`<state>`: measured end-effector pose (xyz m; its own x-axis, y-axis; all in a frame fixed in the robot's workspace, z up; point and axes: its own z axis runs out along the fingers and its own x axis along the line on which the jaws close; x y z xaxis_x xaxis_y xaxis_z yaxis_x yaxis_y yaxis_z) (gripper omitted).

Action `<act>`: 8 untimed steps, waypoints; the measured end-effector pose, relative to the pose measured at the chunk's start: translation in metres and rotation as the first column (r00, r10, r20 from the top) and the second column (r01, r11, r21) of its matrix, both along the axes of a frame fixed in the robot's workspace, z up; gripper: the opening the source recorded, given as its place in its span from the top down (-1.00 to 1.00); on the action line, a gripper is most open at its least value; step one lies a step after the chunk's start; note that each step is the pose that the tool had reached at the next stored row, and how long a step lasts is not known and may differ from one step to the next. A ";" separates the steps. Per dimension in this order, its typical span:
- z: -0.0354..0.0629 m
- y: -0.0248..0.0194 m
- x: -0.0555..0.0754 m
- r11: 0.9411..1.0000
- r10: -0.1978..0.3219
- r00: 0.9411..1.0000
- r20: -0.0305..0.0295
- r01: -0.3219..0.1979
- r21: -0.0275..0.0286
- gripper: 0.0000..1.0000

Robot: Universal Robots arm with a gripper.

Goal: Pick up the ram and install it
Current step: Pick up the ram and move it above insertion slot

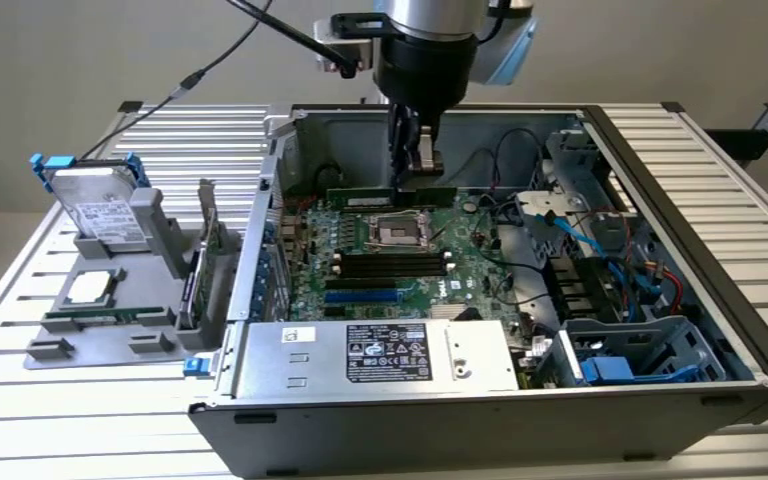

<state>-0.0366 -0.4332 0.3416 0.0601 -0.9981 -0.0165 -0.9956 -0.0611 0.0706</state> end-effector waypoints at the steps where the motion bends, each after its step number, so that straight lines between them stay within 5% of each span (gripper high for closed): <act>1: -0.0011 0.0000 0.000 1.000 -0.009 1.000 0.000 0.009 0.002 0.73; 6: -0.0049 0.0006 0.001 0.999 -0.045 0.999 0.000 0.045 0.008 0.73; 8: -0.0063 0.0046 0.001 0.999 -0.046 0.999 0.000 0.046 0.008 0.73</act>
